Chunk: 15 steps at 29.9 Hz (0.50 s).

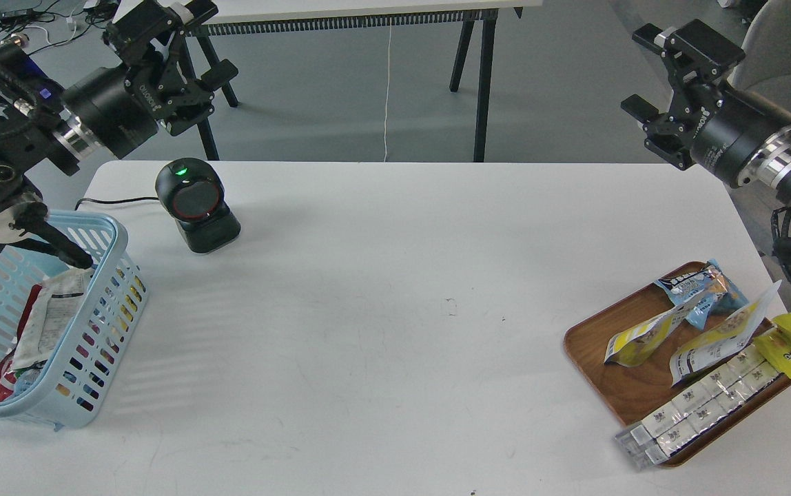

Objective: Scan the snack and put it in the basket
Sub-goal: 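Move the right gripper down toward the yellow snack pouch on the wooden tray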

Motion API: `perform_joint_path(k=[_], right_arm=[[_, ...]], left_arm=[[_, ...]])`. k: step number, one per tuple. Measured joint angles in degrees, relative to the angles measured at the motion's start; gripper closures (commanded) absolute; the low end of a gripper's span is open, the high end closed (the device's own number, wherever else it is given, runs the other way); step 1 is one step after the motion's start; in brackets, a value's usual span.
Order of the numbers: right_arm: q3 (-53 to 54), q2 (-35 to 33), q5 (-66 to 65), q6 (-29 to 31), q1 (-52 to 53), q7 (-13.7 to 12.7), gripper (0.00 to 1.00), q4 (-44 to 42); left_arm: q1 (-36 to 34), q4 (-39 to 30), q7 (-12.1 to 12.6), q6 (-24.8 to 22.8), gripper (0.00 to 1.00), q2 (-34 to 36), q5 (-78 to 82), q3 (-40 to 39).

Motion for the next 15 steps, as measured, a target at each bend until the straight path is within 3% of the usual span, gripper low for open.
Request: perform_joint_path(k=[15], right_arm=[[0.04,0.27,-0.46,1.29,-0.02,0.00,0.01,0.92]], left_arm=[[0.22,2.07,0.00,0.00,0.00,-0.24,-1.40,0.68]])
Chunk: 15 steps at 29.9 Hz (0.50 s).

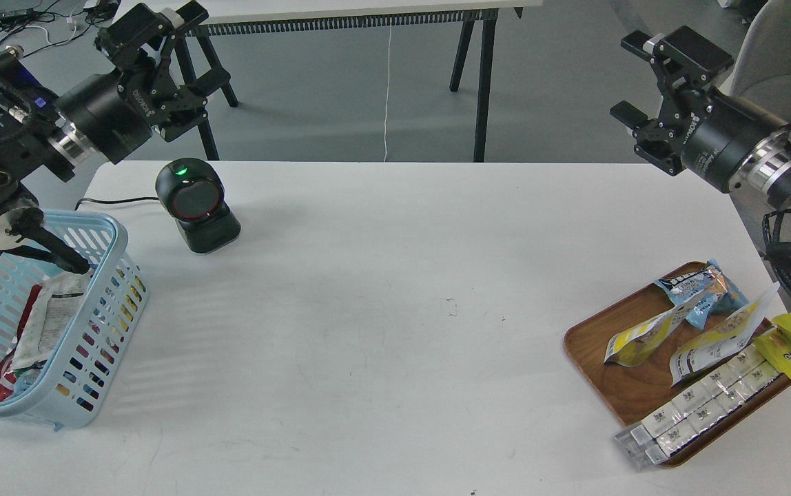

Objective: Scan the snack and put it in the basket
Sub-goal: 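Move the right gripper down toward the yellow snack pouch on the wooden tray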

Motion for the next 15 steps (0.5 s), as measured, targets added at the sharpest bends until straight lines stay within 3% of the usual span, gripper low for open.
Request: perform_joint_path(k=[4,15], right_arm=[[0.13,0.03,-5.84,1.45,0.56,0.00,0.01,-0.87],[-1.02,1.48,-37.82,5.71,2.76,0.00,0.01,-8.61]], left_arm=[[-0.39,0.33,0.00,0.00,0.00,-1.42,0.14,0.05],[-0.78,-0.19,0.00,0.00,0.00,-4.24,0.17,-0.46]])
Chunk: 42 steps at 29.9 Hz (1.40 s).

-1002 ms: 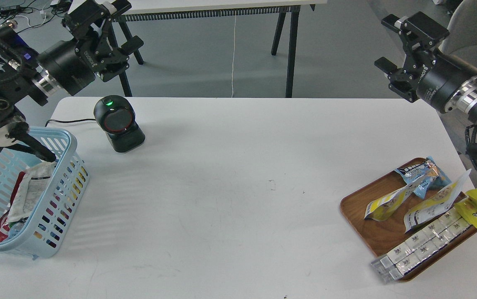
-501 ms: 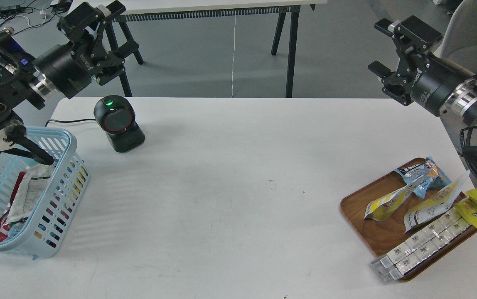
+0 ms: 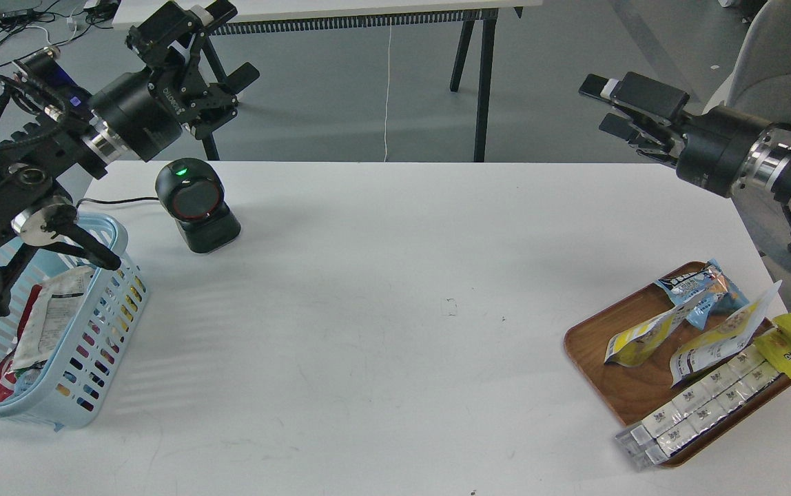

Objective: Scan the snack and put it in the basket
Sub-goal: 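Move the right gripper down toward the yellow snack pouch on the wooden tray, then close the right gripper on the yellow-and-white snack pouch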

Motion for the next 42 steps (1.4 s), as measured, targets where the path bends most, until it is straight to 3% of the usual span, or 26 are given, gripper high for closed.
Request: perform_joint_path(k=[13,22,32,42], right_arm=[[-13.81,-6.97,-46.18,1.72,18.00,0.01,0.02,5.09],[-14.58,-15.03,-67.85,5.82,19.80,-0.01,0.03,15.94],[-19.32,-17.92,-79.21,6.27,19.07,-0.01,0.04,18.48],[-21.23,-21.16,-80.71,6.28,18.87,-0.01,0.05,20.19]], left_arm=[[0.42,0.38,0.00,0.00,0.00,0.74,0.08,0.51],[0.62,0.76,0.00,0.00,0.00,0.25,0.31,0.52],[0.79,1.74,0.00,0.00,0.00,-0.03,1.01,0.52],[0.79,1.99,0.00,0.00,0.00,-0.03,1.00,0.52]])
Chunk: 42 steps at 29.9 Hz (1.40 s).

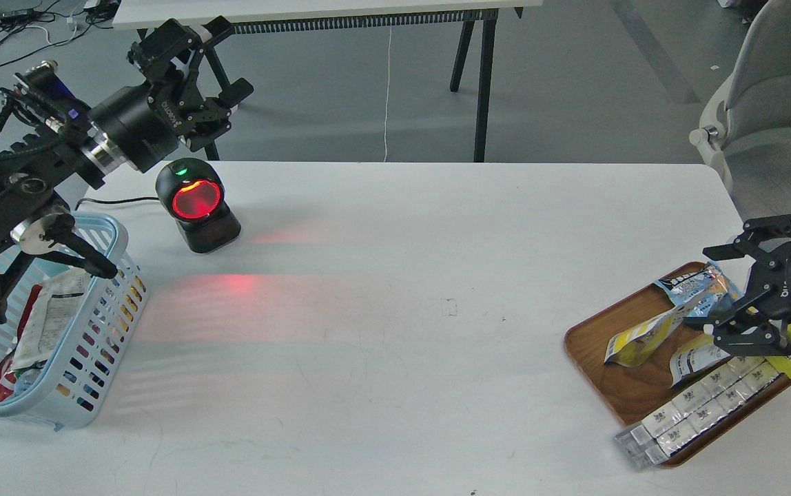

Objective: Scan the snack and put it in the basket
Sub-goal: 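Close the right gripper on the yellow-and-white snack pouch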

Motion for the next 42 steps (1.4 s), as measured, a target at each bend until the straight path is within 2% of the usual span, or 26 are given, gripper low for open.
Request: perform_joint_path(k=[17,28,42], right_arm=[[0.58,1.40,-0.05,0.04,-4.11,0.00,0.05,-2.34],[1.21,5.83,-0.05,-0.08,-5.69,0.00,0.05,-7.08],[4.25,10.51,-0.04,-0.18,-8.74,0.00,0.06,-9.14]], left_arm=[[-0.08,2.04,0.00,0.00,0.00,-1.21,-0.04,0.00],[-0.08,2.89,0.00,0.00,0.00,-1.23,-0.04,0.00],[-0.08,2.97,0.00,0.00,0.00,-1.23,-0.04,0.00]])
